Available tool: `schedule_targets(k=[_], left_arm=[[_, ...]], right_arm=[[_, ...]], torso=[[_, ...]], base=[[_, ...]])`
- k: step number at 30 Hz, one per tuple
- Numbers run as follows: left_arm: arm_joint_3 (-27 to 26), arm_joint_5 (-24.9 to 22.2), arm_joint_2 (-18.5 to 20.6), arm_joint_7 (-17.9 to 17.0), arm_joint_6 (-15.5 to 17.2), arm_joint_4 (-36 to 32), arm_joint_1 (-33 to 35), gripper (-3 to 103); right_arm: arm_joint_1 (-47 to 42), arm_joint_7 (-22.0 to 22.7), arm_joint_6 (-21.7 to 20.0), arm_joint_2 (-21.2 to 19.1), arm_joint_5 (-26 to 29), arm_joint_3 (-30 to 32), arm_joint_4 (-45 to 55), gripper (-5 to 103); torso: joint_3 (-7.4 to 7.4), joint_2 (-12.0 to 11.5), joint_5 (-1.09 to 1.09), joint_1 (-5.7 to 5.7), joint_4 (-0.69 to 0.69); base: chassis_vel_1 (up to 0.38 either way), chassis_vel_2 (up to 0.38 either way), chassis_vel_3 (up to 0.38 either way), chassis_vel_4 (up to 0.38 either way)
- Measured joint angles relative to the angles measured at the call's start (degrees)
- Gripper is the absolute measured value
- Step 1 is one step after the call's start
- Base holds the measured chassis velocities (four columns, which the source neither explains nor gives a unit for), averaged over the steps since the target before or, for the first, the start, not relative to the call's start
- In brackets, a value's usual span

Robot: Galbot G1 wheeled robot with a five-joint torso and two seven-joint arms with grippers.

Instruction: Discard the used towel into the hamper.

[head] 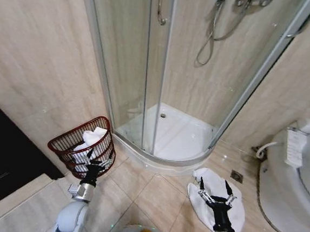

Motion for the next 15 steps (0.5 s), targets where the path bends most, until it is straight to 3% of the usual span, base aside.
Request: schedule_targets(k=[15], left_arm=[[0.1,-0.2,0.2,-0.1,-0.9,1.2,-1.2,100]], right_arm=[[-0.4,0.7,0.5,0.6,-0.7,-0.9,-1.0,100]], torso=[[-2.06,-2.7,0.01,-0.61,-0.02]], base=[[-0.029,-0.044,-0.046,-0.033]])
